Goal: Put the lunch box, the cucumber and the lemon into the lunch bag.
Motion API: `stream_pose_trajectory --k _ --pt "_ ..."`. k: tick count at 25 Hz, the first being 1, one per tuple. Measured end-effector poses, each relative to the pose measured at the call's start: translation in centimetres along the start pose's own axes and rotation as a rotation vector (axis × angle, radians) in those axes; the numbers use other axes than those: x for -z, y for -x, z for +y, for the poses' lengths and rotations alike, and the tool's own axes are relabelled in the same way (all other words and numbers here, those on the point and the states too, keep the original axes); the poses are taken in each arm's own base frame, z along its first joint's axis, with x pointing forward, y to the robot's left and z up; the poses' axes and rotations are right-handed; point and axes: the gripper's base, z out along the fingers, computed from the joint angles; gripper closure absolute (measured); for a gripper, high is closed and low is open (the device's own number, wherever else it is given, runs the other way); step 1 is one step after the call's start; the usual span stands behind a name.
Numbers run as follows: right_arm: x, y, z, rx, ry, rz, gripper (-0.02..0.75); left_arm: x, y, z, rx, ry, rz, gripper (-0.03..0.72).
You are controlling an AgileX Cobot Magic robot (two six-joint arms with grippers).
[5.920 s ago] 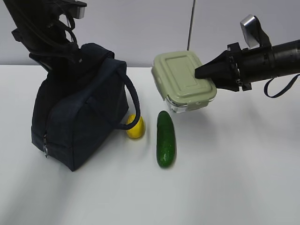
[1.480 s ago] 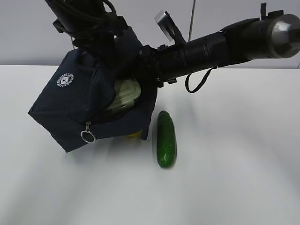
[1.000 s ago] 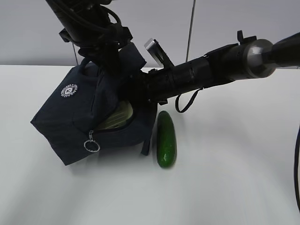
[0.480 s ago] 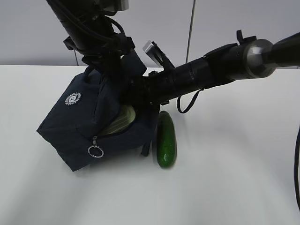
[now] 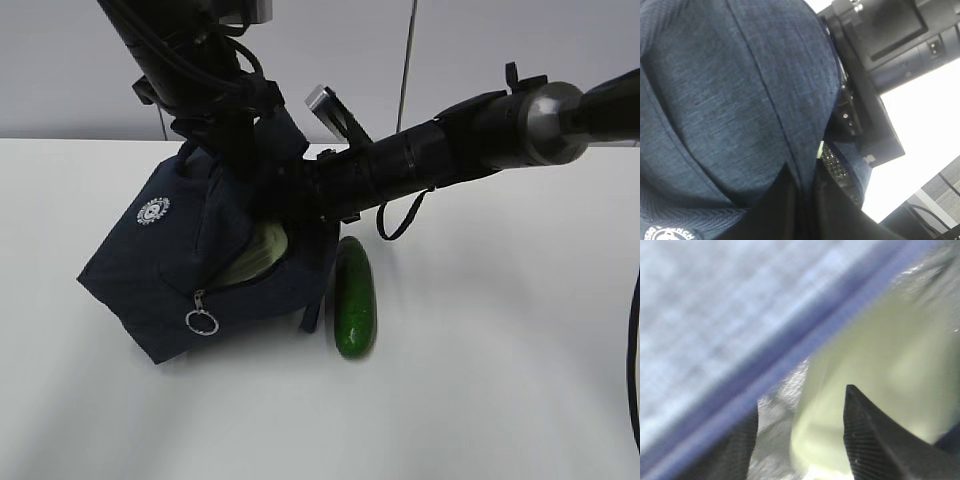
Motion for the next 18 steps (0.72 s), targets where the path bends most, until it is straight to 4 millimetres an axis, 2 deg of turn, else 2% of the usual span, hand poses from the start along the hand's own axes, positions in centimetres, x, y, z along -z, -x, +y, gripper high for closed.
stream_pose_trajectory --k 4,12,18 --pt "0.0 0.1 0.4 -0.007 0.037 0.003 0.325 0.0 0.0 0.3 -0.002 0.016 0.003 0.683" --pt "0.4 -0.1 1.0 -0.014 0.119 0.032 0.323 0.7 0.0 2.7 0.056 0.026 -0.014 0.683" --pt "1.7 1.4 1.8 0.019 0.187 0.028 0.323 1.1 -0.1 4.3 0.087 0.038 -0.025 0.683"
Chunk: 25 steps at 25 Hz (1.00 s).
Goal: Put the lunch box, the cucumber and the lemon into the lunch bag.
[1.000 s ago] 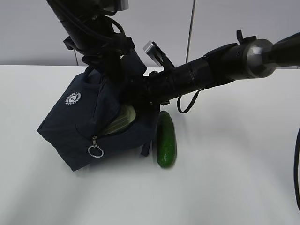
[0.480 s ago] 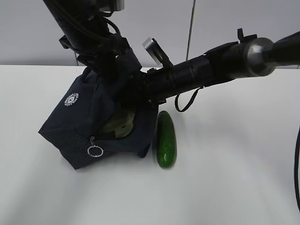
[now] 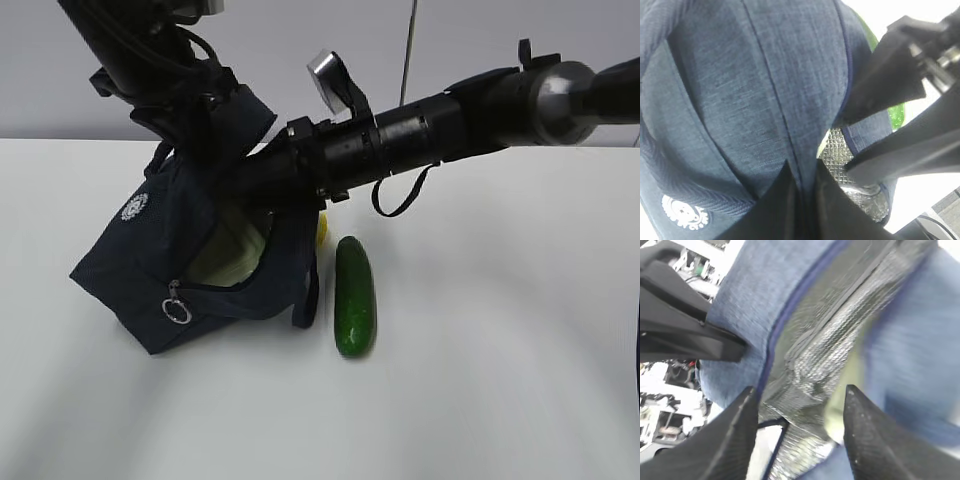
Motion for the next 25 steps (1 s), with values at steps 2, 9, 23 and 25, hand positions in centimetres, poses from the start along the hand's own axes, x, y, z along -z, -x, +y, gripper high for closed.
stream_pose_trajectory --k 2,9,23,25 --pt "0.6 0.6 0.1 0.005 0.003 -0.014 0.323 0.1 0.0 0.4 0.007 0.003 -0.002 0.683" --pt "4.0 2.0 -0.5 -0.001 -0.040 -0.074 0.323 0.6 0.0 2.2 0.039 0.016 -0.012 0.683" --pt "10.3 3.0 4.8 0.106 -0.387 0.049 0.323 2.1 -0.6 6.4 0.085 0.121 -0.024 0.684" --pt "10.1 2.8 4.9 0.101 -0.444 0.078 0.323 2.4 -0.7 6.8 0.088 0.128 -0.031 0.684"
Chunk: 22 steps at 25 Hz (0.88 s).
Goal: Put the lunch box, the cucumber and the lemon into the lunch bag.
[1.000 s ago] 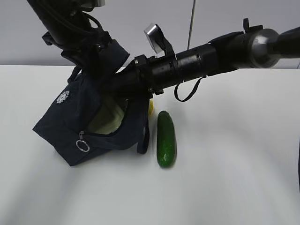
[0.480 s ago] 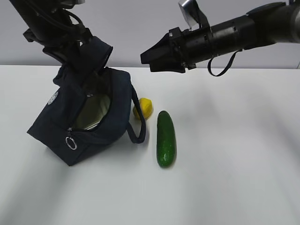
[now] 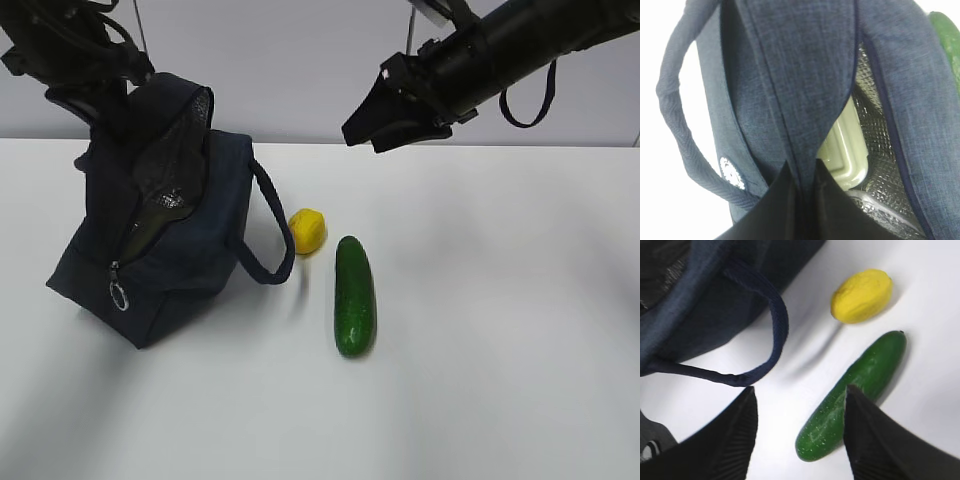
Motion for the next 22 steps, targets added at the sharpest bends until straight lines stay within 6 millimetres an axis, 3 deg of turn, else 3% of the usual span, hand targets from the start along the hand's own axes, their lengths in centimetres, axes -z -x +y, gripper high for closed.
stream_pose_trajectory --k 9,13,17,22 --pt "-3.3 -1.3 1.9 -0.012 -0.286 0.188 0.323 0.8 -0.1 0.3 -0.012 0.013 -0.016 0.684" --pt "-3.7 -1.5 2.2 -0.058 -0.347 0.211 0.323 0.9 -0.1 0.3 -0.014 0.013 -0.018 0.684" --pt "-3.9 -1.7 1.6 -0.105 -0.382 0.218 0.323 1.0 -0.1 0.3 -0.018 0.014 -0.020 0.684" --pt "-6.6 -2.8 0.1 -0.165 -0.385 0.281 0.323 1.2 -0.1 0.2 -0.023 0.014 -0.024 0.684"
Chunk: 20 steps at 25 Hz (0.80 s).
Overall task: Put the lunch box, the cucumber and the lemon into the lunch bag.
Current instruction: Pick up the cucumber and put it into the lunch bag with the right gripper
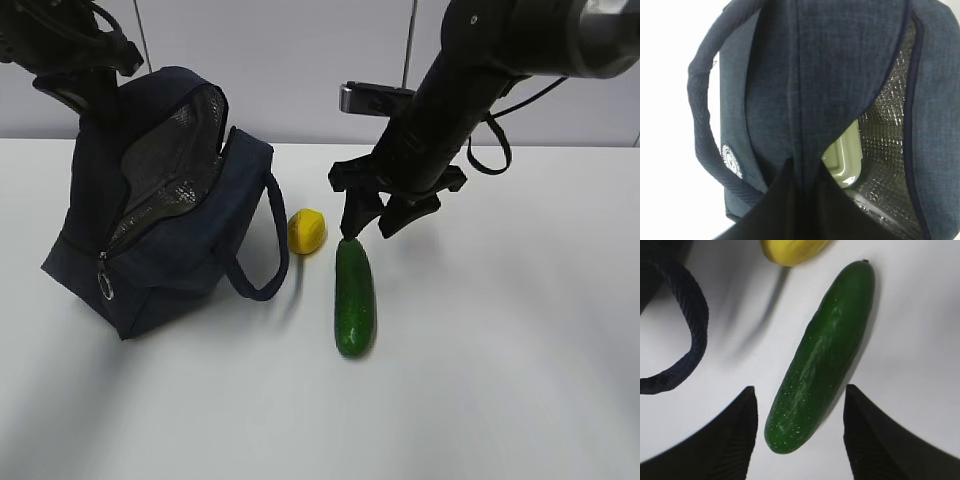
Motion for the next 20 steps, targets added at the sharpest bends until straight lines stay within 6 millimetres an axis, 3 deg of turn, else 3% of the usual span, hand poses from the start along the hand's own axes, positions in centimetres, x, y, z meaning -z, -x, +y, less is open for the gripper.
stream_pose_trajectory --k 8,13,20 --pt "-3.4 -0.5 1.1 -0.047 0.006 0.075 0.323 0.1 0.0 0.0 -0.005 0.000 -0.002 0.684" --pt "-5.3 -0.8 0.5 -0.079 -0.036 0.120 0.323 0.1 0.0 0.0 -0.009 0.000 -0.002 0.684" --pt "-5.6 -0.7 0.0 -0.096 -0.089 0.105 0.323 0.1 0.0 0.0 -0.018 -0.003 -0.001 0.684"
